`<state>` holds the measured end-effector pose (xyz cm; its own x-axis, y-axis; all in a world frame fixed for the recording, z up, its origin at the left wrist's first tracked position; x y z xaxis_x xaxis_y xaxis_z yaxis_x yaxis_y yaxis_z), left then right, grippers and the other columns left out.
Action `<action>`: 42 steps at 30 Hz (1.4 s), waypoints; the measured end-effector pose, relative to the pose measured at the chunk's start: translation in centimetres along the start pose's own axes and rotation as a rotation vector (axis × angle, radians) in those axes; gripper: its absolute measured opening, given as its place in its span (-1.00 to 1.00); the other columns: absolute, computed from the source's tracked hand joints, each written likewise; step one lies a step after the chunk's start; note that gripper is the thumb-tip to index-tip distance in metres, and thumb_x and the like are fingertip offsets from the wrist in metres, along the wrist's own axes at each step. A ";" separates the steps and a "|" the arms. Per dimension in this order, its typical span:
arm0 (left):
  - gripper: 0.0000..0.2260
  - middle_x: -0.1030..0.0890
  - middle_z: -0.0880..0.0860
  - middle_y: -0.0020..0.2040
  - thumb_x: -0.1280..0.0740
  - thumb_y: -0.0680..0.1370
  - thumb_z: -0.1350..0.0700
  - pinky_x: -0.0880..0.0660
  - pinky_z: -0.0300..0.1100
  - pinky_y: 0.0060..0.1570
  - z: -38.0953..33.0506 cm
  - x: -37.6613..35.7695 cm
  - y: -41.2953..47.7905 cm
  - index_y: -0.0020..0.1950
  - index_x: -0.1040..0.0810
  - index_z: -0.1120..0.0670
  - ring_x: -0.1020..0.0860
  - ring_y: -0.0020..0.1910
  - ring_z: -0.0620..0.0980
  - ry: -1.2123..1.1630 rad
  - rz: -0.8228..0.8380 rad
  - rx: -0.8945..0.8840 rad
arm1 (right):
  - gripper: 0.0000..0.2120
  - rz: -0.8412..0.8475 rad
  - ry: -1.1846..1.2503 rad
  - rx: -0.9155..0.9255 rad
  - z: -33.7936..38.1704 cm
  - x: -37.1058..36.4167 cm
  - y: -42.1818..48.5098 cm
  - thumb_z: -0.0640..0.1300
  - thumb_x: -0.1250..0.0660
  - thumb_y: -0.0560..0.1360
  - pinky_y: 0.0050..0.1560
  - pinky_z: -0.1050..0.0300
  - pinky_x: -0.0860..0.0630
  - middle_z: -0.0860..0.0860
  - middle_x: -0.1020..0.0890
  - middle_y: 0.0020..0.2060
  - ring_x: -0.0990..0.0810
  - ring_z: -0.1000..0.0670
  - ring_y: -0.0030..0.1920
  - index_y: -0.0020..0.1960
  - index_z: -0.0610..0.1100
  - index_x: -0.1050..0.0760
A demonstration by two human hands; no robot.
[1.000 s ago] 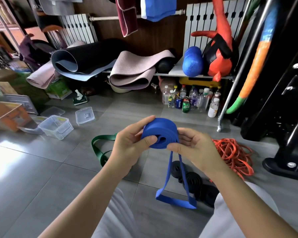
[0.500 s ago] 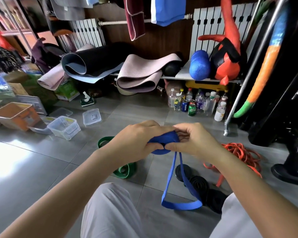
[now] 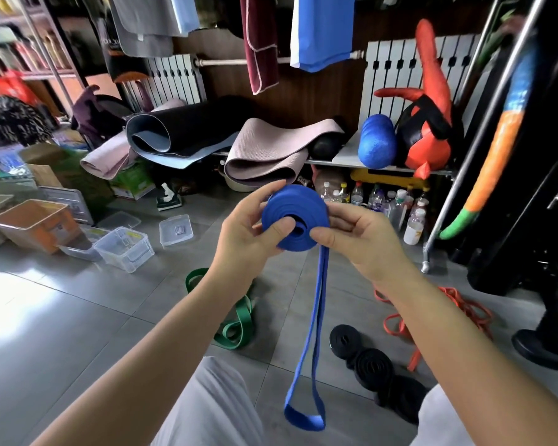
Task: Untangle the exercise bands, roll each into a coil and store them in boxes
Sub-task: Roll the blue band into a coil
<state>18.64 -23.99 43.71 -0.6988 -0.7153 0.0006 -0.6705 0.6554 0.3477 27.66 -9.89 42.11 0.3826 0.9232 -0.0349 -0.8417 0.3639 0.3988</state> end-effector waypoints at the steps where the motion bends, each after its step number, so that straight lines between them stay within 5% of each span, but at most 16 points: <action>1: -0.59 -0.63 -0.08 0.02 -0.37 0.49 0.31 -0.61 -0.09 -0.12 -0.2 -0.1 0.1 0.17 -0.48 -0.17 -0.62 -0.01 -0.07 0.026 0.013 0.003 | -0.65 -0.001 -0.011 0.000 0.1 0.1 0.2 -0.16 -0.44 0.23 -0.07 0.32 -0.54 0.16 -0.70 -0.15 -0.66 0.16 -0.09 0.01 0.00 -0.55; 8: -0.52 -0.48 -0.27 0.13 -0.45 0.43 0.10 -0.55 -0.12 0.03 -2.4 1.0 0.9 0.27 -0.41 -0.24 -0.48 0.10 -0.24 0.716 0.264 -0.184 | -0.66 0.055 -0.097 -0.045 -0.8 0.4 -0.1 -0.24 -0.48 0.26 -0.07 0.29 -0.58 0.18 -0.70 -0.21 -0.66 0.17 -0.15 -0.05 0.08 -0.56; 11: -0.60 -0.54 -0.11 0.15 -0.42 0.47 0.12 -0.44 -0.13 0.17 -2.7 0.7 0.9 0.30 -0.51 -0.08 -0.46 0.14 -0.19 0.906 0.329 -0.293 | -0.65 0.056 -0.063 -0.060 -1.2 0.1 -0.4 -0.31 -0.47 0.28 -0.10 0.30 -0.58 0.17 -0.70 -0.22 -0.67 0.17 -0.16 -0.03 0.03 -0.55; 15: -0.60 -0.54 -0.06 0.14 -0.40 0.48 0.20 -0.38 -0.22 0.22 -2.0 1.1 0.6 0.26 -0.51 -0.12 -0.45 0.14 -0.19 0.789 0.245 -0.260 | -0.62 0.051 -0.010 -0.089 -1.6 -0.1 -1.1 -0.19 -0.47 0.21 -0.13 0.33 -0.55 0.14 -0.70 -0.17 -0.68 0.12 -0.11 0.02 -0.02 -0.54; 19: -0.55 -0.51 -0.17 0.12 -0.38 0.49 0.24 -0.46 -0.07 0.21 -1.0 1.3 0.2 0.14 -0.47 -0.31 -0.49 0.16 -0.15 0.574 0.093 -0.160 | -0.61 -0.008 -0.024 -0.106 -2.7 0.0 -1.9 -0.16 -0.48 0.17 -0.11 0.33 -0.55 0.17 -0.70 -0.19 -0.67 0.15 -0.13 -0.02 0.01 -0.54; 22: -0.56 -0.56 -0.05 0.15 -0.37 0.50 0.28 -0.55 0.03 0.07 -0.2 0.6 -0.1 0.10 -0.52 -0.30 -0.57 0.12 -0.03 0.350 0.010 -0.044 | -0.59 -0.057 -0.012 -0.098 -3.1 0.2 -2.1 -0.15 -0.49 0.16 -0.09 0.35 -0.54 0.17 -0.70 -0.18 -0.67 0.16 -0.12 -0.01 0.00 -0.55; 26: -0.59 -0.58 -0.08 0.08 -0.35 0.50 0.31 -0.62 -0.08 -0.19 0.7 -0.9 -1.0 0.08 -0.54 -0.23 -0.63 -0.04 -0.06 0.139 -0.005 0.046 | -0.55 -0.095 0.016 -0.119 -2.9 0.9 -2.1 -0.19 -0.49 0.21 -0.11 0.31 -0.55 0.12 -0.71 -0.14 -0.67 0.10 -0.07 0.09 -0.12 -0.55; 28: -0.64 -0.55 -0.07 0.10 -0.37 0.50 0.27 -0.61 0.02 -0.06 0.6 -1.1 -0.9 0.12 -0.49 -0.17 -0.61 0.01 -0.04 0.266 0.057 0.036 | -0.62 -0.079 -0.051 -0.115 -2.6 1.5 -2.1 -0.30 -0.49 0.27 -0.10 0.30 -0.56 0.13 -0.71 -0.17 -0.68 0.10 -0.10 0.03 -0.05 -0.57; 31: -0.60 -0.46 -0.12 0.19 -0.44 0.44 0.05 -0.47 -0.13 0.13 -0.1 -0.6 -0.4 0.23 -0.41 -0.11 -0.47 0.16 -0.13 0.780 0.173 -0.081 | -0.60 -0.041 -0.152 -0.127 -2.2 2.3 -2.1 -0.40 -0.48 0.29 -0.08 0.30 -0.58 0.11 -0.68 -0.16 -0.67 0.15 -0.17 -0.02 0.00 -0.56; 35: -0.47 -0.44 -0.14 0.21 -0.41 0.45 -0.01 -0.40 -0.17 0.04 -1.1 -1.3 -0.2 0.38 -0.32 -0.21 -0.45 0.13 -0.10 1.163 0.410 -0.205 | -0.61 0.065 -0.238 -0.185 -1.8 1.9 -2.0 -0.38 -0.51 0.28 -0.08 0.28 -0.58 0.06 -0.69 -0.16 -0.66 0.13 -0.20 0.03 -0.09 -0.60; 38: -0.51 -0.47 -0.16 0.12 -0.37 0.47 0.03 -0.38 -0.16 0.08 -0.9 -1.6 0.0 0.36 -0.36 -0.24 -0.42 0.07 -0.16 1.205 0.545 -0.159 | -0.64 0.130 -0.305 -0.176 -1.5 1.5 -2.3 -0.34 -0.52 0.29 -0.11 0.29 -0.57 0.10 -0.68 -0.20 -0.64 0.15 -0.21 0.00 -0.02 -0.60; 42: -0.53 -0.48 -0.20 0.01 -0.44 0.43 0.07 -0.32 -0.36 -0.01 -0.4 -0.9 -0.4 0.31 -0.46 -0.19 -0.36 -0.04 -0.29 0.990 0.440 -0.155 | -0.60 0.092 -0.234 -0.172 -1.5 1.5 -2.8 -0.23 -0.56 0.21 -0.13 0.33 -0.55 0.16 -0.69 -0.24 -0.65 0.17 -0.20 0.02 -0.04 -0.59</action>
<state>19.70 -23.70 43.95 -0.3135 -0.3496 0.8829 -0.3244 0.9132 0.2464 30.06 -9.33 39.53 0.3620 0.9071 0.2146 -0.9216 0.3137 0.2285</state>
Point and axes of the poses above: each hand's wrist, its own y-axis towards the middle knuckle, its own x-axis out of the back of the hand, z = x × y, the point moved 3 cm from there along y, towards the middle knuckle
